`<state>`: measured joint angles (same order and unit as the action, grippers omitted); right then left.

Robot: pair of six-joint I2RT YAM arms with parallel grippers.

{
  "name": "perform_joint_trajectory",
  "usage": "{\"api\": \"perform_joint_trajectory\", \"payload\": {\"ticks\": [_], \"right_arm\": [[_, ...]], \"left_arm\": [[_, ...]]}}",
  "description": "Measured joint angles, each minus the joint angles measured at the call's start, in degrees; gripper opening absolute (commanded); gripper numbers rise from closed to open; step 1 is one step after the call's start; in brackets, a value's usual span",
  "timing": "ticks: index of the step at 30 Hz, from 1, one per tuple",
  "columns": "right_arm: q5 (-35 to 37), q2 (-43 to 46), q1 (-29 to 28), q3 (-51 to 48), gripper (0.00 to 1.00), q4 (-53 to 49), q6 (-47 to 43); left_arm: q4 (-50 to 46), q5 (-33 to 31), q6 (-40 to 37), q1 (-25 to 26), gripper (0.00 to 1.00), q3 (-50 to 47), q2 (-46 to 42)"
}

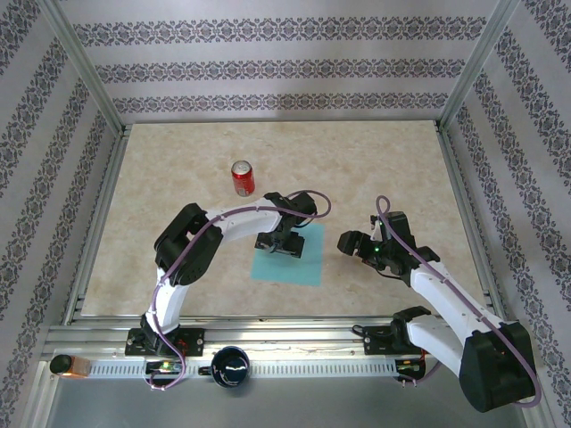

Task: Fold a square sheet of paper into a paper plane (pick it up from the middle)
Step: First fold the square sheet of paper in half at the center of the table.

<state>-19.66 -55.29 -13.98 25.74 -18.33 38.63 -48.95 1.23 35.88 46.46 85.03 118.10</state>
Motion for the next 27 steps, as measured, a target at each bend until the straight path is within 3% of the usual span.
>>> {"api": "perform_joint_trajectory", "payload": {"ticks": [27], "right_arm": [[-3.8, -6.7, -0.2, 0.5, 0.81, 1.0, -2.2]], "left_arm": [[0.2, 1.6, 4.6, 0.1, 0.83, 3.6, 1.2]]}}
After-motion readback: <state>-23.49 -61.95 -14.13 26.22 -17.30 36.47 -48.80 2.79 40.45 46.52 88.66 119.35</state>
